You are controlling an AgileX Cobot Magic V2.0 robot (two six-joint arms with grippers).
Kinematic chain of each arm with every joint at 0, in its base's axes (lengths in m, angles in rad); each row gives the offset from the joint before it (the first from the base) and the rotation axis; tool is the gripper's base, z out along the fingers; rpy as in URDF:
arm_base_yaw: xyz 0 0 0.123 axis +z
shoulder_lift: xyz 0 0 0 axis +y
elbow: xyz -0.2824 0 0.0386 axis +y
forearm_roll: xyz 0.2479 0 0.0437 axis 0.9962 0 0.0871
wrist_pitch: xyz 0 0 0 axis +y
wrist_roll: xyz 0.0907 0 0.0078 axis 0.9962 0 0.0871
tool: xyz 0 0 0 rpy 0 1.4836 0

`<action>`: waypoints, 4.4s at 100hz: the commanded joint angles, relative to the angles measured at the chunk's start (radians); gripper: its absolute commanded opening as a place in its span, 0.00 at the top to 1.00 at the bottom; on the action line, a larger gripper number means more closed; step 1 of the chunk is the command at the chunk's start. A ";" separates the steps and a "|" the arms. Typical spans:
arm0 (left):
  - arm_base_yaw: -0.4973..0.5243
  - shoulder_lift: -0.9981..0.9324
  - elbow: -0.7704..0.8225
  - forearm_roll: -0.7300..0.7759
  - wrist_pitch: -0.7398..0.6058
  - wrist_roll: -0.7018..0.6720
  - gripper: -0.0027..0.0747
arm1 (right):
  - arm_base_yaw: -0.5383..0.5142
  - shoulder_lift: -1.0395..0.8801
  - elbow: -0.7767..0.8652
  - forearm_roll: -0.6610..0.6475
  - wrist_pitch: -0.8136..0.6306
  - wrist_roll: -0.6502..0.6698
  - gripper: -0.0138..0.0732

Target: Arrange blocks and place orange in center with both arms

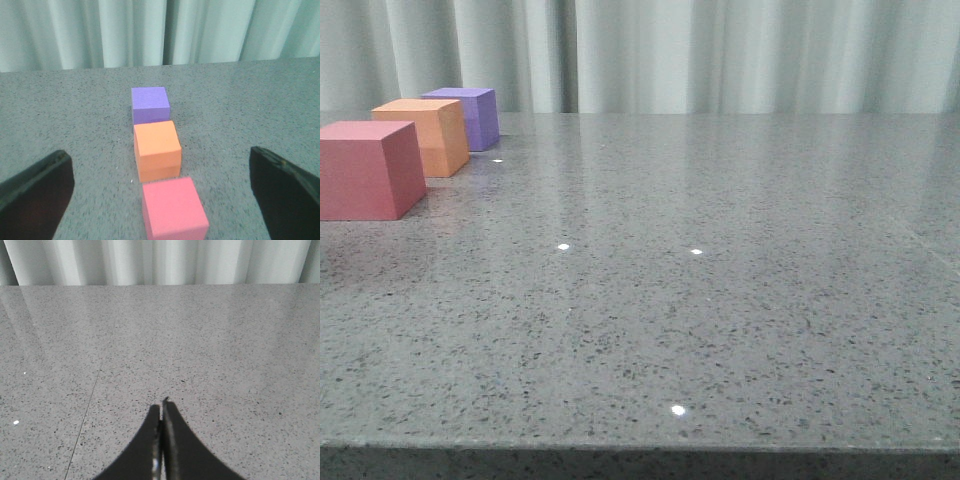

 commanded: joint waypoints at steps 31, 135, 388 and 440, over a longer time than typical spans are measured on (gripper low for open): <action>0.003 -0.323 0.189 -0.014 -0.086 -0.001 0.36 | -0.007 0.000 -0.028 -0.003 -0.084 -0.006 0.92; -0.014 -0.337 0.198 -0.018 -0.108 -0.001 0.99 | -0.007 0.000 -0.028 -0.003 -0.084 -0.006 0.92; 0.095 -0.883 0.833 0.452 -0.414 -0.410 0.99 | -0.007 -0.002 -0.028 -0.004 -0.080 -0.006 0.92; 0.095 -0.883 0.833 0.452 -0.414 -0.410 0.99 | -0.007 -0.433 0.212 0.011 -0.123 -0.006 0.92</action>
